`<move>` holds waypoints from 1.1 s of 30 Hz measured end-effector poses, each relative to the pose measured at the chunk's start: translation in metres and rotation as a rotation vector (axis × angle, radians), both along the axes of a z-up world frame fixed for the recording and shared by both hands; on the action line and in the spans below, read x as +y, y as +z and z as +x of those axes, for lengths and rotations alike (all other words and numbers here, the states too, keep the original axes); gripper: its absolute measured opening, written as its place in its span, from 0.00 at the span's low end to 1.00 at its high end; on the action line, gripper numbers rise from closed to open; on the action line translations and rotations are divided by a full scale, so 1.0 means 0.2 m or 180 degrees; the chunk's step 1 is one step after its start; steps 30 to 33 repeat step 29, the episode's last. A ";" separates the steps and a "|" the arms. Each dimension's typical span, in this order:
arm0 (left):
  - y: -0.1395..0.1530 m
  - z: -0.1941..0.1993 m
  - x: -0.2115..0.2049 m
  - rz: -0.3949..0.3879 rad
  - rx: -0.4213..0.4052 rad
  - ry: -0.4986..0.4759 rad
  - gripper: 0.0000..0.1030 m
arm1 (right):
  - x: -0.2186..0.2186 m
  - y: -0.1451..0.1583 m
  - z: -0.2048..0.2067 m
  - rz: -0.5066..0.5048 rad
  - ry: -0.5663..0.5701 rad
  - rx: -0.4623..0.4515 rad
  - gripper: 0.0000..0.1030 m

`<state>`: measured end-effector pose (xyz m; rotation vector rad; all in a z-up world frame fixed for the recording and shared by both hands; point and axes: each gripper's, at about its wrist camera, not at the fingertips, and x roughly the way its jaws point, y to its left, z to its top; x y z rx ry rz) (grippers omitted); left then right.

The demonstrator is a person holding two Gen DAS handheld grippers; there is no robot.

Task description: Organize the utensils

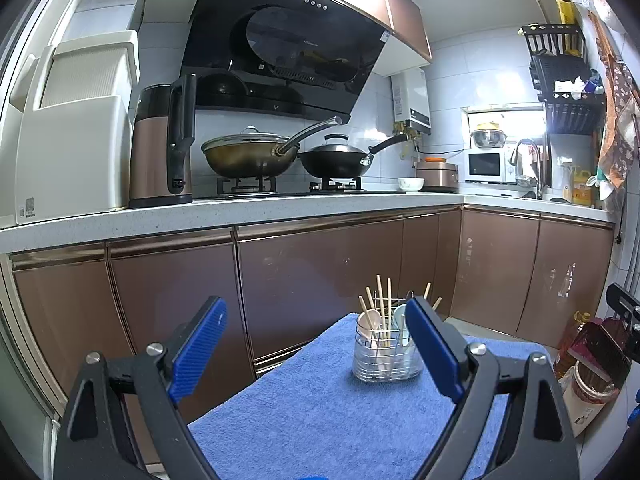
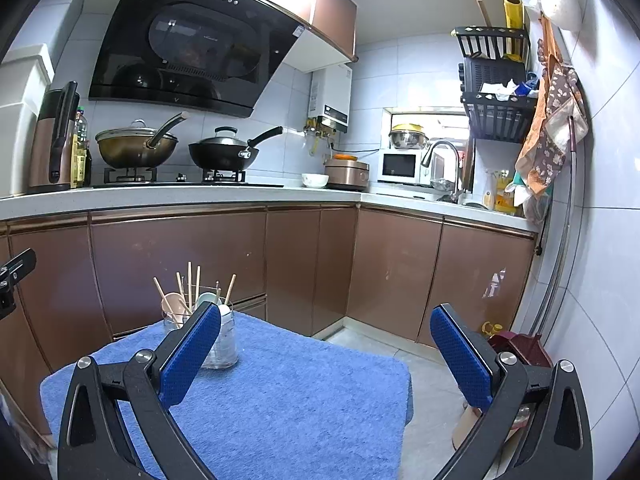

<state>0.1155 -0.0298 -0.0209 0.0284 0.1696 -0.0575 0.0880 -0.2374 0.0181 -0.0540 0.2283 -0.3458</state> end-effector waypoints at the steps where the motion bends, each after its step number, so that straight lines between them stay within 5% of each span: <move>1: 0.00 0.00 0.00 0.0001 -0.0001 0.0000 0.88 | 0.00 0.00 0.00 0.0000 0.0004 0.0002 1.00; 33: -0.02 -0.02 0.01 -0.0017 -0.0007 0.0006 0.88 | 0.02 -0.01 0.01 0.0010 0.0068 0.0045 1.00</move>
